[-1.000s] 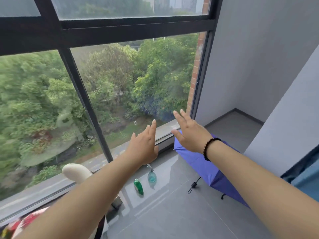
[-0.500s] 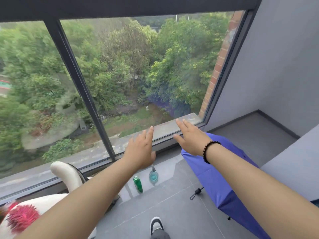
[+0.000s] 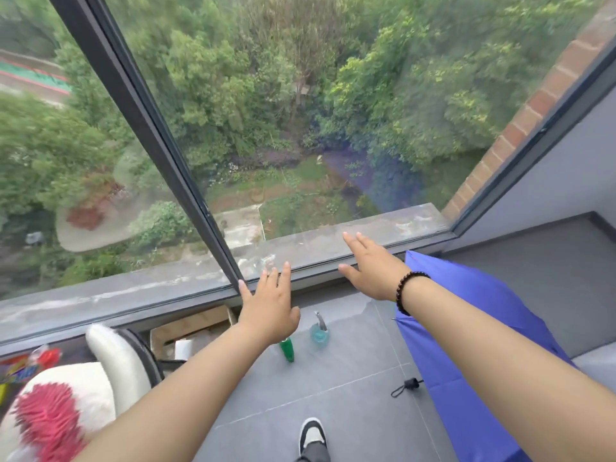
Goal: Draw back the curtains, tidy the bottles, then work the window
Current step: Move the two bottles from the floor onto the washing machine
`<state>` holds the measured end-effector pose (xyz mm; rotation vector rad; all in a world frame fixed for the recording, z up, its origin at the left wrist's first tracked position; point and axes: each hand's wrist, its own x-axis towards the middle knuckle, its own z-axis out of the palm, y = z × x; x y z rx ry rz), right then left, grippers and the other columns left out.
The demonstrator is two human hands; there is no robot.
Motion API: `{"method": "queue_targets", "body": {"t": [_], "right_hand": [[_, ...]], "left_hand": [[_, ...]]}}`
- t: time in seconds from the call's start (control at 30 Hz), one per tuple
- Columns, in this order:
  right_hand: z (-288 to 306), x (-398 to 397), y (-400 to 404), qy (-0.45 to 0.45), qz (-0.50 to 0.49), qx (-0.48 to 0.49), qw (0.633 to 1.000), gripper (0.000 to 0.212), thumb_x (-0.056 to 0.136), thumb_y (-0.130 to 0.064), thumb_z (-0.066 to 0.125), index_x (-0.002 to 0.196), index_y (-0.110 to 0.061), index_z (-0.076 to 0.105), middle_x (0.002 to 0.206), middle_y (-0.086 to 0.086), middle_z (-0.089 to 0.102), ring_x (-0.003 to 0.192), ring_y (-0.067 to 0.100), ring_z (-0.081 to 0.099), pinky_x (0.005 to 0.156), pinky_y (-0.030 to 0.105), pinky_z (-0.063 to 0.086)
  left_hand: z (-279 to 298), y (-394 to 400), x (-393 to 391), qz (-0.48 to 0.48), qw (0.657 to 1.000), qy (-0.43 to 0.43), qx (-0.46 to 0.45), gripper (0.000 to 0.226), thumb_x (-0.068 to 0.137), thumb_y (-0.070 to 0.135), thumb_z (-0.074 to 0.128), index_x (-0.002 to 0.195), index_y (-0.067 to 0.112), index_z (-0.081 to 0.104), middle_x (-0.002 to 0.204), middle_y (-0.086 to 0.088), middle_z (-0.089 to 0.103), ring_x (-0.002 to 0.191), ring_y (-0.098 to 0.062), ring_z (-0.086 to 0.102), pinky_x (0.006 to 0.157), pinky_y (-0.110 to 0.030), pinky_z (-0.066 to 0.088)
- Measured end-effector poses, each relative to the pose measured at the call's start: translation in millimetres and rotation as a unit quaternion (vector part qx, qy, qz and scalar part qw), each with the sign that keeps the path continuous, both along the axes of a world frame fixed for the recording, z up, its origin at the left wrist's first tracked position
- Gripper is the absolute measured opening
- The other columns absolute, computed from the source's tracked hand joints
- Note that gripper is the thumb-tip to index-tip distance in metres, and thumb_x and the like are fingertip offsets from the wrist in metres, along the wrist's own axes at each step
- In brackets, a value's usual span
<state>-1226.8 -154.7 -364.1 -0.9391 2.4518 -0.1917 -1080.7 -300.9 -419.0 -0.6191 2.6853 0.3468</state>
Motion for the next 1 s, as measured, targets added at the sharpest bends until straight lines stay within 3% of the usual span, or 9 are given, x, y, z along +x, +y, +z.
{"method": "queue_targets", "body": {"t": [0.33,0.5,0.7,1.0], "right_hand": [[-97.5,-50.8,-41.0,-0.053,0.026,0.040,0.997,0.068,0.097,-0.043,0.041,0.152,-0.022,0.007,0.159,0.007,0.008,0.144,0.028,0.019,0.114,0.043,0.024],[-169.5,-69.8,-57.1,-0.079,0.041,0.054,0.995,0.067,0.097,-0.040,0.042,0.152,-0.029,0.005,0.160,0.007,0.006,0.142,0.029,0.022,0.112,0.043,0.029],[-256.9,-71.4,-66.9,-0.099,0.032,0.056,0.993,0.072,0.096,-0.033,0.044,0.151,-0.032,-0.002,0.160,0.006,0.002,0.142,0.028,0.023,0.107,0.042,0.034],[-423.9,-57.4,-73.5,-0.077,-0.014,0.043,0.996,0.072,0.096,-0.025,0.044,0.152,-0.022,-0.002,0.160,0.004,-0.003,0.138,0.028,0.029,0.099,0.038,0.041]], "left_hand": [[-89.1,-21.7,-25.0,0.079,0.993,-0.077,0.046,0.084,0.096,0.039,0.044,0.156,0.015,-0.011,0.165,-0.007,0.000,0.151,-0.028,-0.001,0.118,-0.061,0.005],[-153.6,-26.4,-31.1,0.127,0.985,-0.081,0.079,0.083,0.097,0.036,0.043,0.156,0.013,-0.010,0.165,-0.008,0.000,0.151,-0.028,0.001,0.120,-0.054,0.009],[-237.7,-21.7,-31.0,0.178,0.975,-0.094,0.095,0.085,0.096,0.037,0.047,0.156,0.014,-0.008,0.163,-0.015,-0.011,0.150,-0.034,-0.010,0.121,-0.049,0.007],[-407.6,-18.9,-27.8,0.281,0.941,-0.085,0.168,0.085,0.098,0.032,0.048,0.154,0.011,-0.013,0.164,-0.013,-0.011,0.150,-0.030,0.013,0.118,-0.044,0.023]]}}
